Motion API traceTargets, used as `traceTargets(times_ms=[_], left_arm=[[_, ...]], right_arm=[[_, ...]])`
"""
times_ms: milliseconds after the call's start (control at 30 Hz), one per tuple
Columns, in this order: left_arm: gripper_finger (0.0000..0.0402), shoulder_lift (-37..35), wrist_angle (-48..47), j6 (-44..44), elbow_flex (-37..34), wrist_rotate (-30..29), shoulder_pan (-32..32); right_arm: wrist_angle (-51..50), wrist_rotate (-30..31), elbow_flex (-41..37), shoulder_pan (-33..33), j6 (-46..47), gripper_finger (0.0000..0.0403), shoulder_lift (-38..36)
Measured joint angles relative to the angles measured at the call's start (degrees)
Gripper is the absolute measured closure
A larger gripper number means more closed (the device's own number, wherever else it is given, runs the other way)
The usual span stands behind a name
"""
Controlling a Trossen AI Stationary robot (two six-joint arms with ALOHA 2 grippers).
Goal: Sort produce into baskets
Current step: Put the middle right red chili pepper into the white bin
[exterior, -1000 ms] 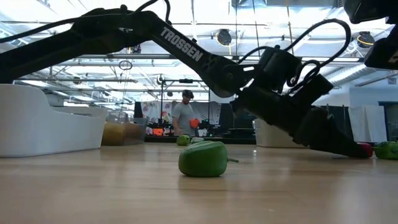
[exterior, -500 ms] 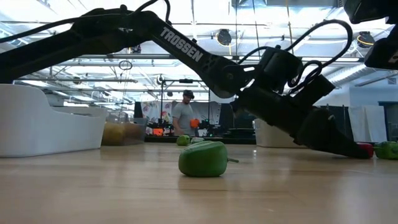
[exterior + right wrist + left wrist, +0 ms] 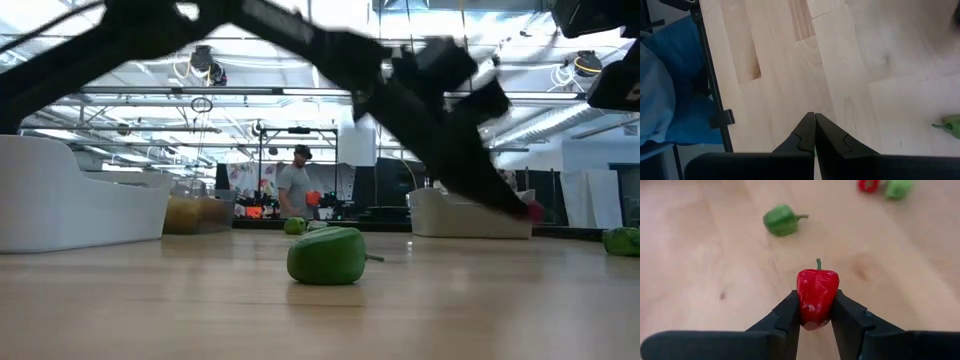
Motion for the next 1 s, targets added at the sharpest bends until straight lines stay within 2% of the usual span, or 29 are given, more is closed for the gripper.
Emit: traceTargets(times_ms=[167,333,533,700,833,1000], left_arm=[[0.0304,-8.7,-19.3,3.3,0.1,-4.7,0.0],[0.0303,-16.8,-33.6,2.5,0.0,-7.7,-0.1],[0.0303,-24.6,-48.9,-4.7,0.0,-13.7,-1.6],[0.0303,-30.1,-57.1,-12.6,-1.2,-16.8,-4.5],[0.0303,-34.6,-60.7,-19.3,-7.7,-19.6,-7.5],[0.0303,-44.2,-58.7,-27.9,-21.5,-20.6,-11.7]], right_arm=[[0.8,0.0,0.0,0.0,-1.3,0.0403,0.0],[2.1,0.0,0.0,0.0,-3.4,0.0403,0.0],[3.1,0.6,0.0,0.0,-6.1,0.0403,0.0],[4.8,3.2,0.0,0.0,-8.4,0.0403,0.0],[6.4,3.9,0.0,0.0,-9.8,0.0403,0.0],[6.6,5.0,0.0,0.0,-12.3,0.0403,0.0]])
